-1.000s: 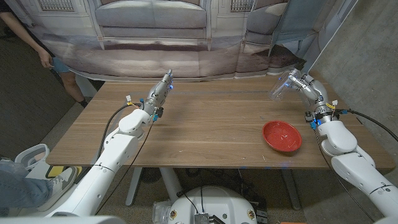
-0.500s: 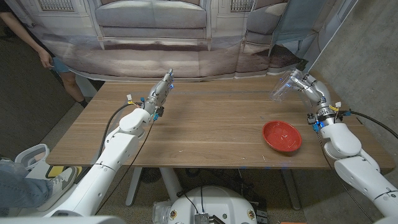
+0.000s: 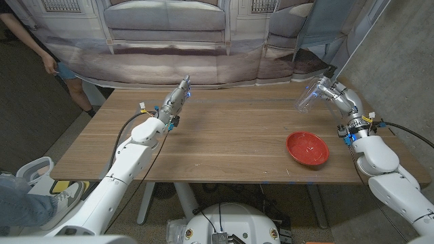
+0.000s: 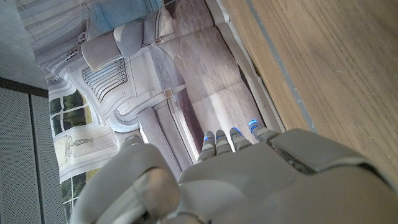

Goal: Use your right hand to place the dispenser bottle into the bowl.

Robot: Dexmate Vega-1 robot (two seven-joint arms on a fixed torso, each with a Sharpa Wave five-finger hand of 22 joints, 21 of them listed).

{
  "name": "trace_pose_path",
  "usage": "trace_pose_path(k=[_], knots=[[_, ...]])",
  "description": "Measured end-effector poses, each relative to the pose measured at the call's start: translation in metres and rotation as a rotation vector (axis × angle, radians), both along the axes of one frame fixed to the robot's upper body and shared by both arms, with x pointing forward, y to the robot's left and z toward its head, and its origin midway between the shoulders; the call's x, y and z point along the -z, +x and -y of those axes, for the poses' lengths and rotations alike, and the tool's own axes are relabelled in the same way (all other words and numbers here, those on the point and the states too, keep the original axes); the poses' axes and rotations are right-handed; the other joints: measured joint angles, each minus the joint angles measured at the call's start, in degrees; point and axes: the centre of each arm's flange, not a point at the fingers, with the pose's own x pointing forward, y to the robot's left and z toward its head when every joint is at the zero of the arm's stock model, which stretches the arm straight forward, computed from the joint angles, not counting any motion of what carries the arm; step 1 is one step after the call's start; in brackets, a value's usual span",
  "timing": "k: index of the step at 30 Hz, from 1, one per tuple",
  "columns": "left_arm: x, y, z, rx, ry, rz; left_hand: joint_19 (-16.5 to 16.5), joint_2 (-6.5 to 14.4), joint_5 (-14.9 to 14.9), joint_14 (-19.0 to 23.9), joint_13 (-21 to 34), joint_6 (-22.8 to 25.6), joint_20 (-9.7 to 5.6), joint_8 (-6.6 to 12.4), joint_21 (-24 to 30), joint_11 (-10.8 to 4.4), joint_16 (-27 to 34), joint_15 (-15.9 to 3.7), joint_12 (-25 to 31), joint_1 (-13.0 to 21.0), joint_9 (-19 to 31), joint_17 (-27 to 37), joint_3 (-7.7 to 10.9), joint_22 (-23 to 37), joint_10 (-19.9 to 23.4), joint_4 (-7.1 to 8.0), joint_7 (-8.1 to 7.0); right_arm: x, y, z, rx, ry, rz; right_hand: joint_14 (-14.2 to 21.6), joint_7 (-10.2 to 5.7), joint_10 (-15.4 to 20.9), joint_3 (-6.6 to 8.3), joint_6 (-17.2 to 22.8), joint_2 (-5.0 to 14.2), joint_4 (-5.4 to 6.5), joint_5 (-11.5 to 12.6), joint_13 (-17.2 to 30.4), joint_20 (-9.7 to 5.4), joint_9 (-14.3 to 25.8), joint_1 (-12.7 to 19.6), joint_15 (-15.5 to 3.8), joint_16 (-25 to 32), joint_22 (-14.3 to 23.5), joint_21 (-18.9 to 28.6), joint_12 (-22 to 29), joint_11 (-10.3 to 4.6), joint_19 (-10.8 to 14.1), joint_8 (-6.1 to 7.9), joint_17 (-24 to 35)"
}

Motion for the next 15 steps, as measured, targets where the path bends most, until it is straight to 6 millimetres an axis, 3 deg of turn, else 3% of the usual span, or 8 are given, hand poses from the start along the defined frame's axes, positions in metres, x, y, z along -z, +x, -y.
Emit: trace_pose_path(k=[15], knots=[[-0.001, 0.004, 0.005, 0.004, 0.017, -0.018, 0.0, 0.0, 0.0, 0.0, 0.0, 0.0, 0.0, 0.0, 0.0, 0.0, 0.0, 0.0, 0.0, 0.0, 0.0, 0.0, -0.46, 0.0, 0.0, 0.0, 0.0, 0.009, -0.012, 0.005, -0.006, 0.0, -0.001, 0.43, 0.11, 0.3, 0.0, 0.11, 0.08, 0.0, -0.11, 0.3, 0.0, -0.01, -0.08, -0.02, 0.0, 0.01, 0.0, -0.01, 0.3, 0.0, -0.24, 0.03]])
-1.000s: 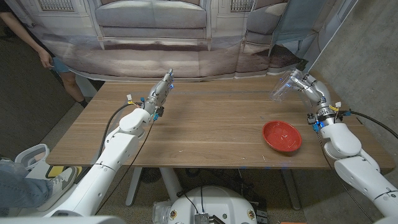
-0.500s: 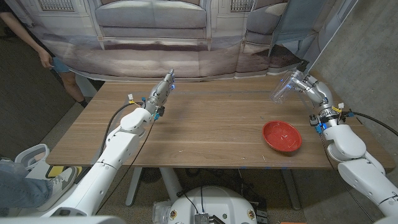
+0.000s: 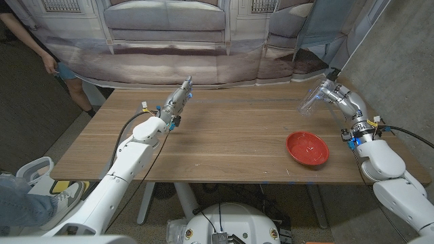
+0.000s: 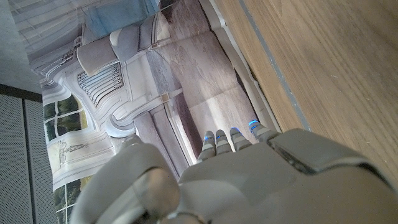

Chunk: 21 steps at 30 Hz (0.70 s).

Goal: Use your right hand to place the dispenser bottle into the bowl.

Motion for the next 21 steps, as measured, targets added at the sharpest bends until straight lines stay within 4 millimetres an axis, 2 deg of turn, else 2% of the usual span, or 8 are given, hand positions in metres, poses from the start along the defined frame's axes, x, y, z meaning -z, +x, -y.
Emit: trace_pose_path(k=[13, 21], knots=[[-0.002, -0.003, 0.007, 0.008, 0.004, -0.005, 0.0, 0.31, 0.0, 0.0, 0.0, 0.0, 0.0, 0.0, 0.0, 0.0, 0.0, 0.0, 0.0, 0.3, 0.0, 0.0, 0.0, 0.0, 0.0, 0.0, 0.0, 0.002, -0.012, 0.0, -0.01, -0.021, 0.018, 0.09, 0.0, 0.0, -0.01, 0.19, 0.0, 0.01, -0.18, -0.02, 0.0, -0.04, 0.0, -0.09, 0.0, 0.0, 0.0, -0.12, -0.01, 0.0, -0.27, -0.01], [-0.002, -0.006, 0.006, -0.003, 0.002, -0.014, 0.0, 0.3, 0.0, 0.0, 0.0, 0.0, 0.0, 0.0, 0.0, 0.0, 0.0, 0.0, 0.0, 0.3, 0.0, 0.0, 0.0, 0.0, 0.0, 0.0, 0.0, 0.002, -0.02, 0.0, -0.01, -0.045, 0.027, 0.09, 0.32, 0.02, -0.01, 0.51, 0.0, 0.01, -0.4, -0.06, 0.0, -0.03, 0.0, -0.09, -0.25, 0.0, 0.0, -0.23, -0.02, 0.0, 0.06, -0.01]])
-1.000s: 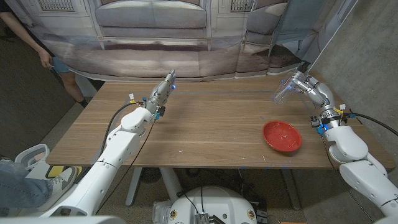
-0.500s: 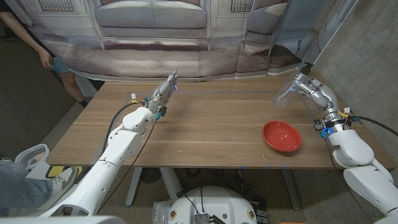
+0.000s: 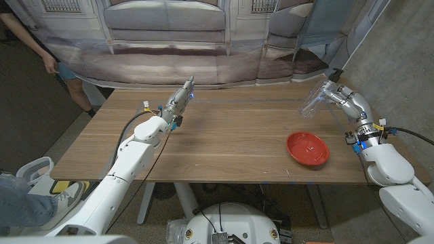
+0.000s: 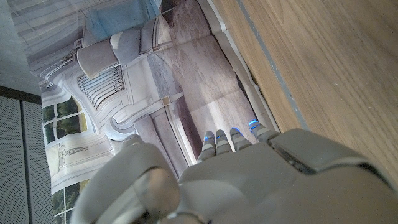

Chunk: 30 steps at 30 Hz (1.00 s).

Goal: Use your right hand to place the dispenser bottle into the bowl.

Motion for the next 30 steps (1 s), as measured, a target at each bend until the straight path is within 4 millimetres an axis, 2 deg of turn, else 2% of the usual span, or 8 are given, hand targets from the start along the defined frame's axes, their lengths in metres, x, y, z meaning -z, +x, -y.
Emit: trace_pose_path(k=[30], knots=[[0.0, -0.006, 0.007, -0.01, -0.002, -0.006, 0.0, 0.22, 0.0, 0.0, 0.0, 0.0, 0.0, 0.0, 0.0, 0.0, 0.0, 0.0, 0.0, 0.22, 0.0, 0.0, -0.31, 0.0, 0.0, -0.07, 0.0, 0.012, -0.027, -0.004, -0.051, -0.075, 0.02, 0.51, 0.81, 0.82, -0.01, 0.81, 0.0, 0.01, -0.43, 0.04, 0.0, 0.03, 0.0, 0.1, -0.21, 0.0, 0.0, 0.24, 0.41, 0.0, 0.22, 0.0]])
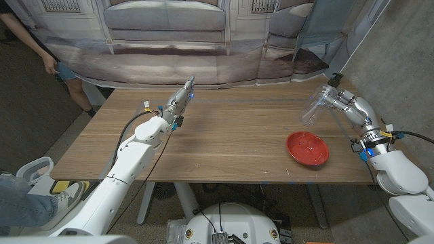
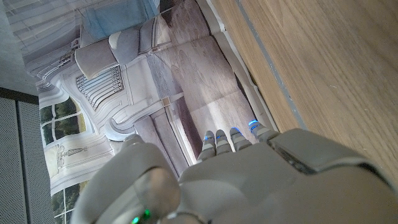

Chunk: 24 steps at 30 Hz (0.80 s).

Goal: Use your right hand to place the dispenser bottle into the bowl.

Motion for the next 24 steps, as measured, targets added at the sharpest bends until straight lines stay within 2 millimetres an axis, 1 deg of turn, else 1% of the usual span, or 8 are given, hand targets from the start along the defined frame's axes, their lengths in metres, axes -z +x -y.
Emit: trace_pose_path(k=[10, 13, 15, 24], knots=[[0.002, 0.006, 0.005, 0.011, 0.005, -0.011, 0.0, 0.04, 0.0, 0.0, 0.0, 0.0, 0.0, 0.0, 0.0, 0.0, 0.0, 0.0, 0.0, 0.04, 0.0, 0.0, -0.12, 0.0, 0.0, 0.13, 0.0, 0.005, -0.006, -0.005, -0.023, -0.005, 0.005, 0.0, 0.0, 0.0, 0.0, 0.0, 0.0, 0.0, -0.05, -0.04, 0.0, -0.03, 0.0, 0.0, 0.0, 0.0, 0.0, 0.0, 0.0, 0.0, -0.04, 0.0], [0.002, 0.007, 0.006, 0.011, 0.006, -0.013, 0.0, 0.23, 0.0, 0.0, 0.0, 0.0, 0.0, 0.0, 0.0, 0.0, 0.0, 0.0, 0.0, 0.23, 0.0, 0.0, -0.12, 0.0, 0.0, 0.13, 0.0, 0.006, -0.008, -0.008, -0.024, -0.012, 0.004, 0.0, 0.02, 0.0, 0.0, 0.01, 0.0, 0.0, -0.19, -0.04, 0.0, -0.04, 0.0, 0.0, 0.0, 0.0, 0.0, 0.0, 0.0, 0.0, -0.06, 0.0], [0.002, 0.007, 0.006, 0.012, 0.006, -0.014, 0.0, 0.23, 0.0, 0.0, 0.0, 0.0, 0.0, 0.0, 0.0, 0.0, 0.0, 0.0, 0.0, 0.23, 0.0, 0.0, -0.12, 0.0, 0.0, 0.13, 0.0, 0.007, -0.009, -0.009, -0.024, -0.016, 0.004, 0.0, 0.31, 0.0, 0.0, 0.31, 0.0, 0.0, -0.22, -0.02, 0.0, -0.04, 0.0, 0.0, 0.01, 0.0, 0.0, 0.0, -0.01, 0.0, -0.15, 0.0], [0.002, 0.008, 0.004, 0.012, 0.005, -0.013, 0.0, 0.23, -0.41, 0.0, 0.0, 0.0, 0.0, 0.0, 0.0, 0.0, 0.0, 0.0, 0.0, 0.23, 0.0, 0.0, -0.11, 0.0, 0.0, 0.14, 0.0, 0.013, -0.012, -0.016, -0.018, -0.033, -0.002, -0.01, 0.31, 0.0, -0.01, 0.31, 0.0, 0.0, -0.37, 0.04, 0.0, -0.02, 0.0, 0.0, 0.01, 0.0, 0.0, -0.01, -0.01, 0.0, -0.37, 0.0]])
